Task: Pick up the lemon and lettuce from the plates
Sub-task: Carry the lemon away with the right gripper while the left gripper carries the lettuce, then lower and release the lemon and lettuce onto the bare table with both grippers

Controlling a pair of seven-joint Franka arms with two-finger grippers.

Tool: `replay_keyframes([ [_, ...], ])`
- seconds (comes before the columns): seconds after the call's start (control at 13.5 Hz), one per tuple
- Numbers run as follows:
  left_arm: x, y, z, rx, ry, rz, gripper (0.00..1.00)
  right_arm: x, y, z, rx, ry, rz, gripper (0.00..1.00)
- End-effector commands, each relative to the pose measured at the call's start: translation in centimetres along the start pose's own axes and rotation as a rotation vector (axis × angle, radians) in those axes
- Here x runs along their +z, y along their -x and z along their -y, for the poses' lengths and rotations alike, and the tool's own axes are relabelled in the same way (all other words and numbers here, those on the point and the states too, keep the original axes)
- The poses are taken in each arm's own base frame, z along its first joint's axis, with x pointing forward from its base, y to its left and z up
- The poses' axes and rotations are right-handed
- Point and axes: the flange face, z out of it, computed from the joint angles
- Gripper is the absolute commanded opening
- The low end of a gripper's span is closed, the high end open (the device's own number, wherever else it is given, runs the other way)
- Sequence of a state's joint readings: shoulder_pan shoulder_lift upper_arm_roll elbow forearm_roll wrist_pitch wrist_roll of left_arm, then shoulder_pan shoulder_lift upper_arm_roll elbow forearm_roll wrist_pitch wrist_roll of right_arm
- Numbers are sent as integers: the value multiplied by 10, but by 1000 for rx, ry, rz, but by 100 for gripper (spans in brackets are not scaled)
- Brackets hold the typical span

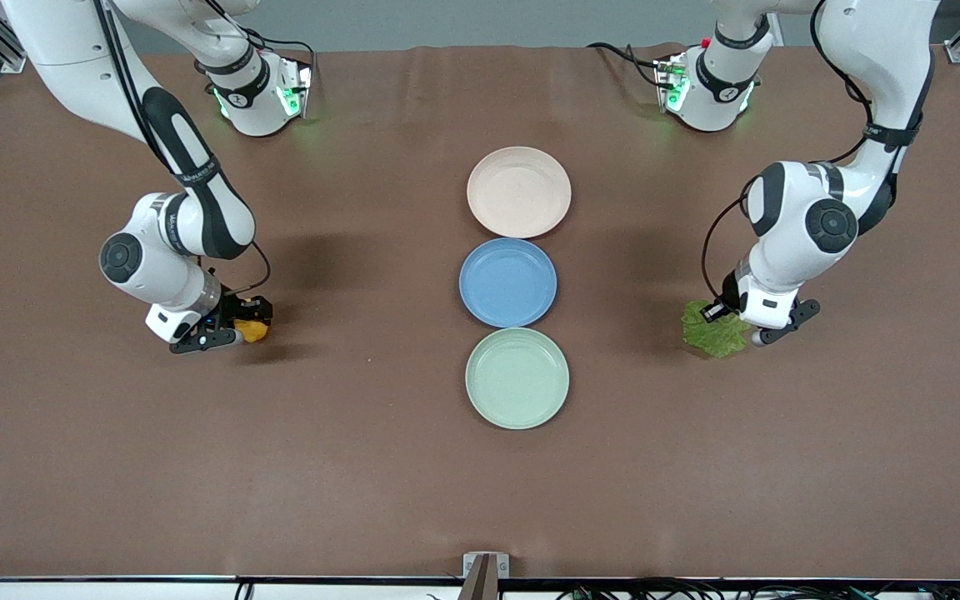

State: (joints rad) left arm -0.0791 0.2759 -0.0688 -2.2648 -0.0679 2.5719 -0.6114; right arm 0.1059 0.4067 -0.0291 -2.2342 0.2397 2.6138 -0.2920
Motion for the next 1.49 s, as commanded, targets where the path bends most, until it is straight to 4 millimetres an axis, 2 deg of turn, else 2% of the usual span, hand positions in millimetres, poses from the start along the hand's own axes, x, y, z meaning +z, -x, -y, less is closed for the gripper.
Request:
replay_keyframes([
  [0.0, 8, 3, 10, 65, -11, -2, 1, 3, -2, -7, -16, 12, 8, 3],
  [0.07, 14, 1, 16, 66, -17, 6, 1, 2, -2, -8, -14, 13, 9, 3],
  [0.15, 20, 0, 18, 68, -22, 15, 2, 1, -3, -10, -11, 14, 8, 7],
  [0.22, 22, -1, 18, 76, -21, 14, 3, 0, -4, -11, -12, 13, 8, 28],
  [0.3, 26, 0, 19, 86, -22, 17, 4, -1, -6, -10, -11, 13, 7, 99],
  [0.37, 27, 0, 19, 86, -23, 19, 9, -2, -6, -10, -11, 13, 5, 100],
  [0.45, 25, -1, 18, 88, -21, 15, 33, -5, -10, -9, -9, 13, -4, 100],
  [0.52, 24, -3, 17, 89, -18, 11, 67, -8, -13, -10, -6, 12, -3, 100],
  [0.59, 18, -6, 14, 94, -11, -1, 97, -13, -16, -9, -6, 5, 8, 100],
  [0.67, 12, -10, 11, 96, -5, -8, 100, -22, -22, -7, 17, -7, 31, 100],
  [0.82, -3, -18, 5, 118, 0, -16, 100, -47, -35, -5, 63, -30, 87, 100],
  [0.97, -32, -33, 2, 232, -14, 13, 100, -72, -46, -3, 99, -16, 109, 100],
  [1.19, -102, -51, 13, 368, -41, 86, 100, -117, -60, 2, 189, 76, 141, 100],
  [1.41, -184, -47, 15, 403, -30, 55, 100, -171, -74, 0, 174, 105, 188, 100],
])
